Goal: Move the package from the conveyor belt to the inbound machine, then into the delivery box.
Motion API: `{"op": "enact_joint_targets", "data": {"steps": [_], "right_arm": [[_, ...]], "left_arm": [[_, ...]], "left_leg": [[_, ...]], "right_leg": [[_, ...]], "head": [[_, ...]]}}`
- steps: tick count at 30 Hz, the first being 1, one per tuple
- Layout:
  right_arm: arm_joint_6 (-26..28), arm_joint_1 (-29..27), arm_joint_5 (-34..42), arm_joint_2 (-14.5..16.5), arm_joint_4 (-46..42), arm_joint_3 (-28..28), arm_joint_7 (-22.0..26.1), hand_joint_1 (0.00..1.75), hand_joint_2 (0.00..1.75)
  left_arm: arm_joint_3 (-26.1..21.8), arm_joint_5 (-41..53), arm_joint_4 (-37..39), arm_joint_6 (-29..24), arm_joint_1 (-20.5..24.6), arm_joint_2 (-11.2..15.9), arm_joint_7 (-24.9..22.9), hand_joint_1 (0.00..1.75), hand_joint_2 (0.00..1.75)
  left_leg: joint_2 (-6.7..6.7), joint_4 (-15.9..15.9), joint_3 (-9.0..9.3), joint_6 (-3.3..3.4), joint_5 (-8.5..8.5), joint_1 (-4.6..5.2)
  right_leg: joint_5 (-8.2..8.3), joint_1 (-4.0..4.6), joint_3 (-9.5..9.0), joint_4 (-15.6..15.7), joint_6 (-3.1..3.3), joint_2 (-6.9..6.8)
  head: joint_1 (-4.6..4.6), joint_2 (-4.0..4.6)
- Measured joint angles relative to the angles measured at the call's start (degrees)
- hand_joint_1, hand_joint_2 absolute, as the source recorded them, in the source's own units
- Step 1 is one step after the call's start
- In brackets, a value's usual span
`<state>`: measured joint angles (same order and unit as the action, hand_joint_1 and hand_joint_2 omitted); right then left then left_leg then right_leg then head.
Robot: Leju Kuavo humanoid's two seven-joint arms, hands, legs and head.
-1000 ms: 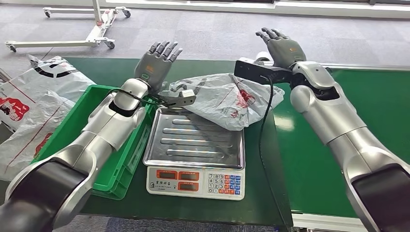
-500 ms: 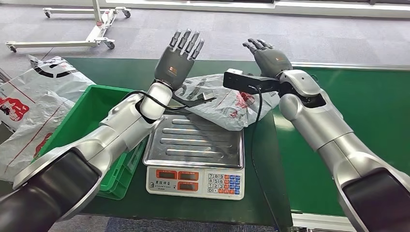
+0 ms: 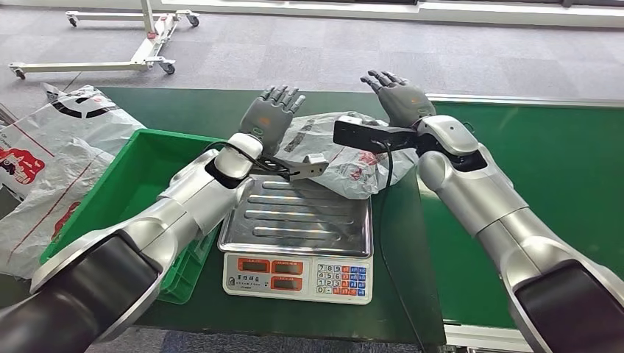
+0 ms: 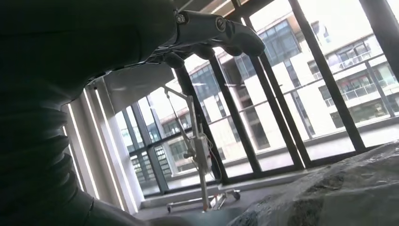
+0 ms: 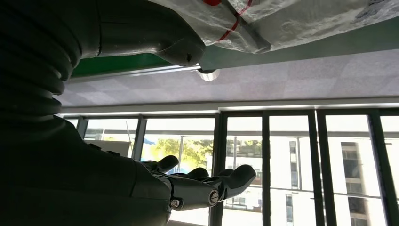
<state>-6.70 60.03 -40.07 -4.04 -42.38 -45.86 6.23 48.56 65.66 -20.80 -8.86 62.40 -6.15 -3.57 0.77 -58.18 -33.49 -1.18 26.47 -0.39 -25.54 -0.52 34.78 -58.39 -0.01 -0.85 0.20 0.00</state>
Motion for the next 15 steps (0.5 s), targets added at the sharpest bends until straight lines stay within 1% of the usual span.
{"op": "enact_joint_targets", "data": {"steps": [4, 9, 15], "right_arm": [[0.0, -0.7, 0.1, 0.0, 0.0, 0.0, 0.0, 0.0, 1.75], [-0.3, -1.3, 0.1, 0.0, 0.0, -0.1, 0.3, 0.0, 1.75], [-0.4, -2.3, 0.1, 0.0, 0.0, -0.3, 0.2, 0.0, 1.75]], "left_arm": [[-4.7, -1.8, 0.1, 2.0, -0.3, -0.6, 1.4, 0.0, 1.75], [-9.7, -6.3, 0.1, 5.6, -0.4, -1.1, 3.4, 0.0, 1.75], [-13.8, -8.4, -0.2, 6.7, -0.5, -1.2, 4.6, 0.0, 1.75]], "left_leg": [[-0.01, 0.0, -0.01, 0.0, 0.0, 0.0], [-0.01, 0.0, -0.01, 0.0, 0.0, 0.0], [-0.01, 0.0, -0.02, 0.0, 0.0, 0.0]], "right_leg": [[0.0, 0.0, 0.01, 0.0, 0.0, -0.01], [0.0, 0.01, 0.02, 0.0, 0.0, -0.01], [0.0, 0.0, 0.01, 0.0, 0.0, -0.01]], "head": [[0.01, 0.0], [0.0, 0.0], [0.01, 0.0]]}}
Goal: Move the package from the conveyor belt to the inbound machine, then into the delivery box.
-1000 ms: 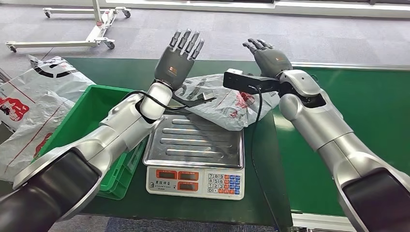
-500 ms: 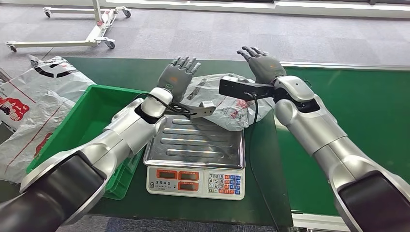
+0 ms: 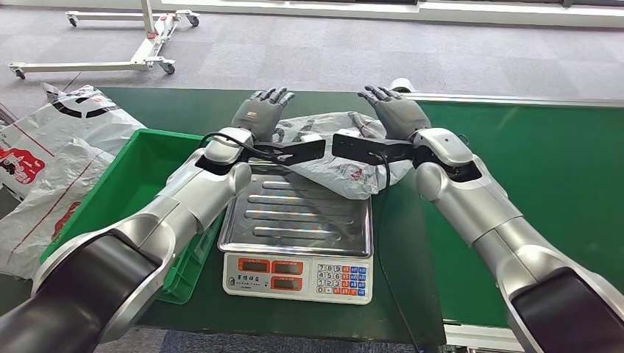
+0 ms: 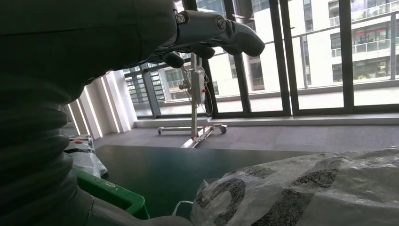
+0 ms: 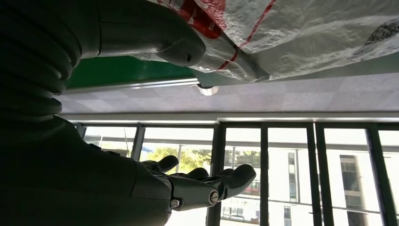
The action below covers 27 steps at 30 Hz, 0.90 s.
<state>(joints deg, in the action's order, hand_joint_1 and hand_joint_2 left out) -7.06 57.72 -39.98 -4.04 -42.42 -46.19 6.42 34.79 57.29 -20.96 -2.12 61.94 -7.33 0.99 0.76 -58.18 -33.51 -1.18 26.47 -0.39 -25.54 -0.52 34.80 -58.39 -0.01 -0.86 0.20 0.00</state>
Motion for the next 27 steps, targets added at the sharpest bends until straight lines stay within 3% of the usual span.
{"op": "enact_joint_targets", "data": {"steps": [15, 27], "right_arm": [[-1.9, -0.6, 1.0, 0.8, -0.2, -0.8, -0.1, 0.0, 1.75], [-1.7, -3.6, 0.7, 1.0, -4.4, -1.3, -2.1, 0.0, 1.75]], "left_arm": [[-4.8, -1.0, -0.3, 4.3, -0.9, -0.8, 2.1, 0.0, 1.75], [-4.8, -0.5, 0.2, 6.0, -6.4, -5.1, 5.0, 0.0, 1.75]], "left_leg": [[0.0, 0.0, -0.01, 0.0, 0.0, 0.0], [-0.02, 0.0, -0.03, 0.02, 0.01, 0.01]], "right_leg": [[0.0, 0.0, 0.0, 0.0, 0.0, 0.0], [0.0, -0.03, 0.03, 0.0, -0.01, -0.03]], "head": [[0.0, 0.0], [0.0, 0.0]]}}
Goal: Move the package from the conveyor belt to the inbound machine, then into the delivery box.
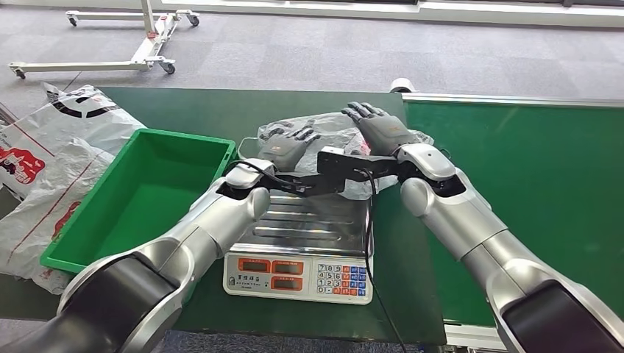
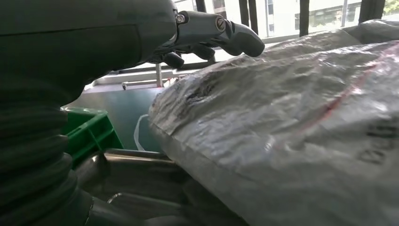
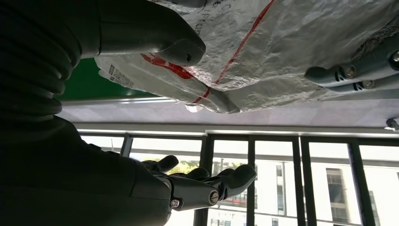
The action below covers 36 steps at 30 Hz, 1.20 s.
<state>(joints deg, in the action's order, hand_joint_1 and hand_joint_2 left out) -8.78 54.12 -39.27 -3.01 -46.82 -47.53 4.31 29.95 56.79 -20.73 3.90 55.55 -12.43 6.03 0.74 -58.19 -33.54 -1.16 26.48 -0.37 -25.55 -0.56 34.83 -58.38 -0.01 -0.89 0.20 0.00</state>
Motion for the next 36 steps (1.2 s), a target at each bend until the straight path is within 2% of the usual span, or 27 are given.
{"op": "enact_joint_targets", "data": {"steps": [12, 16, 24, 36], "right_arm": [[-0.3, -0.1, -0.3, -0.2, -1.9, -0.1, -1.1, 0.0, 1.75], [-0.3, -0.1, -0.3, -0.2, -2.3, -0.1, -1.1, 0.0, 1.75], [-0.6, -0.2, 0.2, -1.0, -3.8, -0.1, -1.0, 0.0, 1.75], [-0.5, -0.2, -0.1, -1.9, -5.1, -0.1, -0.9, 0.0, 1.75]], "left_arm": [[0.0, 0.3, 0.4, 0.5, -2.1, -1.5, 0.2, 0.0, 1.75], [0.0, 0.3, 0.4, 1.6, -2.4, -1.6, 0.8, 1.75, 1.75], [0.1, 0.7, 1.1, 4.3, -2.9, -2.1, 2.1, 1.75, 1.75], [0.5, 2.0, 1.2, 3.8, -3.0, -1.9, 2.9, 1.75, 1.75]], "left_leg": [[0.01, 0.0, 0.0, 0.0, -0.01, -0.01], [0.0, 0.0, 0.0, 0.0, -0.01, 0.0], [0.0, 0.0, -0.01, 0.0, 0.0, 0.0], [0.01, 0.0, -0.01, 0.0, 0.0, 0.0]], "right_leg": [[0.0, 0.02, 0.01, 0.0, 0.0, 0.01], [0.0, 0.01, 0.01, 0.0, 0.0, 0.01], [0.0, 0.01, 0.02, 0.0, 0.0, 0.0], [0.0, 0.01, 0.02, 0.0, 0.0, 0.01]], "head": [[0.0, 0.0], [0.01, 0.0], [0.0, 0.0], [0.0, 0.0]]}}
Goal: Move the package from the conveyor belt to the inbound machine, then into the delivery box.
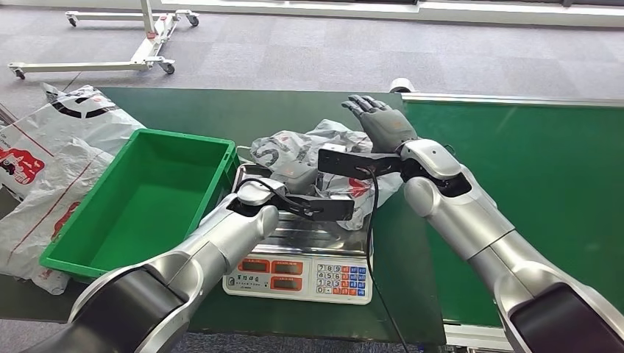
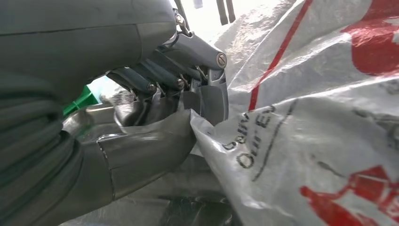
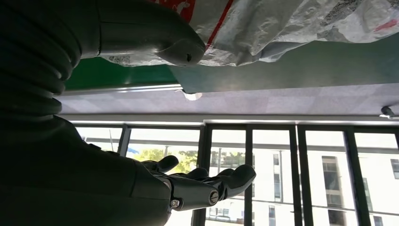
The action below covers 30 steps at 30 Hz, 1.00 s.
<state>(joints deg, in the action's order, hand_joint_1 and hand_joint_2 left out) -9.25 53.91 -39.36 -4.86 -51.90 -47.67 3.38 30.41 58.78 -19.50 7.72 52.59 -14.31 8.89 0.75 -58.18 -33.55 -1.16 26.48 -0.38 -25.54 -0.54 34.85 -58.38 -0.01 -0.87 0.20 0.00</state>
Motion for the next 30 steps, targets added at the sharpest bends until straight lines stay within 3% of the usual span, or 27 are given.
{"op": "enact_joint_targets", "data": {"steps": [7, 15, 30], "right_arm": [[0.6, -0.6, -0.5, -0.5, -0.7, 0.0, -0.1, 0.0, 1.75], [0.7, -1.0, -1.2, -0.9, -1.2, 0.0, -0.3, 0.0, 1.75], [1.3, -2.6, -2.3, -4.2, -3.2, 0.0, 0.0, 0.0, 1.75]], "left_arm": [[0.3, 1.7, -1.4, -5.0, 1.5, 1.6, -1.8, 1.75, 1.75], [0.3, 2.8, -3.3, -6.5, 5.4, 3.9, -3.5, 1.75, 1.75], [-0.5, 5.4, -10.2, -6.4, 14.7, 11.6, -5.7, 1.75, 1.75]], "left_leg": [[0.0, 0.0, -0.01, 0.0, 0.0, 0.0], [0.0, 0.0, -0.01, -0.01, -0.02, 0.0], [0.02, 0.0, -0.03, -0.01, -0.02, -0.01]], "right_leg": [[0.0, 0.01, 0.01, 0.0, 0.0, 0.0], [0.02, 0.01, 0.01, 0.0, 0.02, 0.0], [0.02, 0.02, 0.05, 0.0, 0.02, 0.02]], "head": [[0.01, 0.0], [0.01, 0.0], [0.0, 0.0]]}}
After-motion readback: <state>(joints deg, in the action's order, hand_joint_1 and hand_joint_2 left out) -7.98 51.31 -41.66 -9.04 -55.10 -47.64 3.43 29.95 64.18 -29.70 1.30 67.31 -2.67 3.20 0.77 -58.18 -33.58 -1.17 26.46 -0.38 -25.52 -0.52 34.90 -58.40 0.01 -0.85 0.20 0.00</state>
